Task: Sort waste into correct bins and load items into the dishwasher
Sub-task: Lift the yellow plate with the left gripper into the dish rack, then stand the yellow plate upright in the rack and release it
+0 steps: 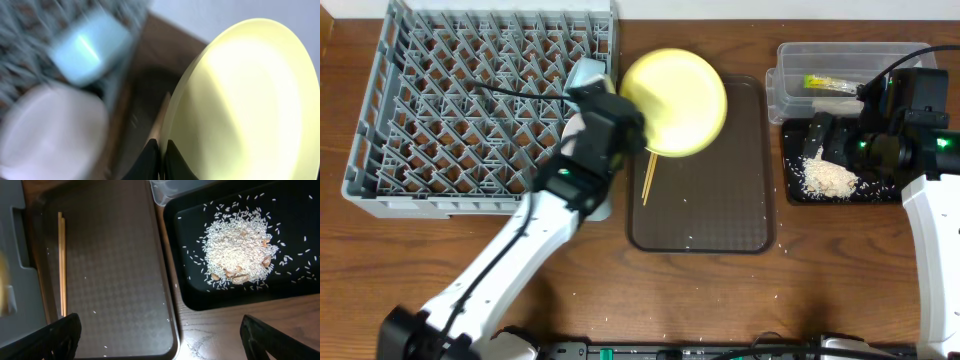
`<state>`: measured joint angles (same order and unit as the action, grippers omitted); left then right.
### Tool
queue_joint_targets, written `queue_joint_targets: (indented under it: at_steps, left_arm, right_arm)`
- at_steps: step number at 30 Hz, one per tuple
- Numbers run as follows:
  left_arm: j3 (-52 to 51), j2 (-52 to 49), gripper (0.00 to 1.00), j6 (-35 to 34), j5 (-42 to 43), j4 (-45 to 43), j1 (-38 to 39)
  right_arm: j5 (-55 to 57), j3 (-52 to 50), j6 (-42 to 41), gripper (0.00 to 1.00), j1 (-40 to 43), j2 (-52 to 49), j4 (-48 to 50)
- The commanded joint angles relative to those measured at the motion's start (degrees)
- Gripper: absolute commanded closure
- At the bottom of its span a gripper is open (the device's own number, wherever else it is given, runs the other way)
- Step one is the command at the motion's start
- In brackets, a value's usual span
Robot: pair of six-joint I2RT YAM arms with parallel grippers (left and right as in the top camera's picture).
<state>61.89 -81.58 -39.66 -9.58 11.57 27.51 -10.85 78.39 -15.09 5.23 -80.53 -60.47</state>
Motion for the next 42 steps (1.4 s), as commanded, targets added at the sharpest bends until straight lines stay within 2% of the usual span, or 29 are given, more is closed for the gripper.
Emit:
queue_joint_targets:
  at_steps: [1, 5, 9, 15, 20, 28, 35, 42]
  left_arm:
    - [0.22, 3.91, 0.92, 8.83, -4.81, -0.07, -4.72]
    - [0.22, 4.87, 0.93, 18.1, -11.63, -0.13, -7.89]
    - [0.22, 4.04, 0.93, 22.64, -19.12, -1.51, -10.54]
    - [0.22, 0.5, 0.93, 28.3, -20.7, -8.31, -16.37]
    - [0.22, -4.61, 0.93, 37.4, -20.74, -17.81, -19.8]
    - [0.22, -14.03, 0.93, 49.62, -24.65, -36.06, -20.65]
    - [1.01, -20.68, 0.93, 50.99, -24.79, -44.65, -22.99]
    - [2.89, -21.64, 0.93, 51.01, -24.79, -48.19, -24.37]
  right_arm:
    - [0.09, 0.57, -0.55, 0.01, 0.37, -0.26, -0.04]
    - [0.11, 0.57, -0.55, 0.01, 0.37, -0.26, -0.07]
    - [0.11, 0.57, -0.55, 0.01, 0.37, -0.26, -0.07]
    - [0.11, 0.57, -0.55, 0.01, 0.37, -0.26, -0.04]
    - [0.11, 0.57, -0.55, 0.01, 0.37, -0.26, -0.04]
    - [0.09, 0.57, -0.55, 0.01, 0.37, -0.26, -0.07]
    - [0.09, 0.57, -0.55, 0.01, 0.37, -0.26, -0.04]
    - [0.11, 0.57, -0.55, 0.01, 0.37, -0.26, -0.04]
